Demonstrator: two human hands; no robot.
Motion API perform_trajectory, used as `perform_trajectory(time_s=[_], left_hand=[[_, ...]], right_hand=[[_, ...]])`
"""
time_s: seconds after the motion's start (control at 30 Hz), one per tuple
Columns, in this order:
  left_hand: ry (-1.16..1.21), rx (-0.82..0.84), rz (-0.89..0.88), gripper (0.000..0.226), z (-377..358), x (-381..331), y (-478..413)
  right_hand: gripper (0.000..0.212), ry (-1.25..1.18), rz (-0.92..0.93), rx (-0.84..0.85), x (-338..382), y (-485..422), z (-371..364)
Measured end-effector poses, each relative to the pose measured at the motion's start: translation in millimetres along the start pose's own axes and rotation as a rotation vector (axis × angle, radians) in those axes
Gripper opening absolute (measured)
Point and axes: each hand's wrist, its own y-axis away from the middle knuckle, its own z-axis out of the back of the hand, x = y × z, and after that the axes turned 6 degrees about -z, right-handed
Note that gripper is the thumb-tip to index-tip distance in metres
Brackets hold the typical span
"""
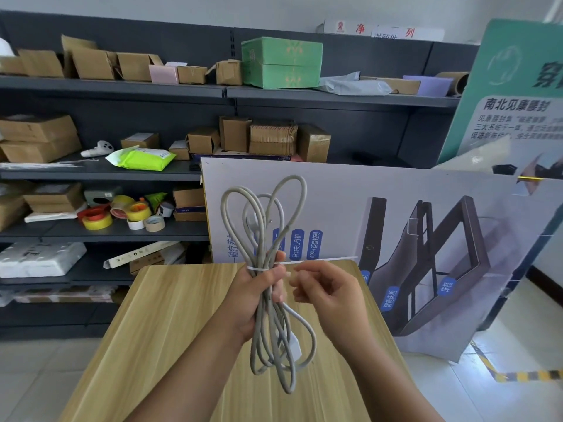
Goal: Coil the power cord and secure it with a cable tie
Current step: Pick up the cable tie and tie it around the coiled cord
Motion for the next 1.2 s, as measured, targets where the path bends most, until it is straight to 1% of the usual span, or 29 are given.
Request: perform_trajectory(time_s=[0.03, 0.07, 0.1, 0.13, 0.17, 0.2, 0.23, 0.27, 0.3, 0.33, 0.37, 0.43, 0.5, 0.53, 0.6, 0.67, 0.7, 0.77, 0.8, 0.87, 0.93, 1.13, 1.17, 1.2], left_hand=[[0.016, 0.012, 0.000, 0.039, 1, -1, -1], [0.026, 0.022, 0.006, 0.039, 1, -3, -2], [0.052, 0.034, 0.009, 0.036, 1, -4, -2], [0.075, 0.044, 0.016, 0.033, 0, -5, -1], [0.091, 0.063, 0.029, 0.031, 0, -5, -1], [0.094, 0.084, 0.039, 0.032, -2, -5, -1], [0.096, 0.102, 0.045, 0.034, -3, -5, 0], [0.096, 0.112, 0.043, 0.035, -5, -5, 2], [0.098, 0.116, 0.046, 0.033, -6, -4, 2], [0.090, 0.115, 0.047, 0.029, -7, -5, 3], [0.088, 0.113, 0.050, 0.027, -7, -6, 4], [0.094, 0.110, 0.056, 0.031, -8, -7, 4], [0.109, 0.102, 0.060, 0.038, -7, -8, 4], [0.110, 0.096, 0.063, 0.036, -8, -8, 4], [0.109, 0.075, 0.067, 0.028, -9, -8, 5], [0.115, 0.054, 0.073, 0.025, -11, -7, 6], [0.114, 0.049, 0.076, 0.023, -12, -6, 6], [0.100, 0.040, 0.072, 0.020, -14, -6, 6], [0.097, 0.040, 0.065, 0.019, -15, -5, 6], [0.100, 0.038, 0.052, 0.020, -16, -4, 6], [0.114, 0.026, 0.050, 0.019, -16, -3, 6], [0.139, 0.065, 0.053, 0.017, -19, -8, 8], [0.130, 0.080, 0.051, 0.018, -20, -9, 8], [0.126, 0.095, 0.049, 0.024, -19, -9, 8]], right_hand=[[0.014, -0.086, -0.065, -0.037, -5, -3, 4], [0.014, -0.194, -0.166, -0.073, -11, -7, 8], [0.014, -0.329, -0.291, -0.079, -19, -12, 12], [0.020, -0.494, -0.411, -0.052, -25, -16, 14], [0.034, -0.688, -0.514, -0.003, -29, -20, 15], [0.052, -0.884, -0.577, 0.050, -32, -25, 17], [0.066, -1.066, -0.590, 0.090, -34, -28, 19], [0.069, -1.213, -0.557, 0.129, -35, -30, 23], [0.059, -1.330, -0.513, 0.160, -35, -31, 27], [0.044, -1.400, -0.485, 0.164, -36, -31, 30], [0.037, -1.448, -0.454, 0.184, -37, -30, 32], [0.043, -1.524, -0.422, 0.267, -41, -28, 35], [0.051, -1.524, -0.398, 0.256, -39, -24, 33], [0.051, -1.482, -0.394, 0.222, -38, -23, 33], [0.041, -1.386, -0.388, 0.186, -37, -22, 34], [0.027, -1.350, -0.345, 0.220, -36, -21, 27], [0.023, -1.296, -0.315, 0.249, -35, -21, 19], [0.040, -1.077, -0.291, 0.172, -26, -19, 9], [0.044, -0.986, -0.258, 0.167, -19, -15, 3], [0.033, -0.859, -0.199, 0.170, -7, -10, -6], [0.023, -0.835, -0.181, 0.148, -1, -7, -11], [0.029, -0.789, -0.169, 0.103, 4, -3, -13], [0.031, -0.778, -0.177, 0.087, 6, -2, -13], [0.032, -0.774, -0.176, 0.082, 6, -2, -13]])
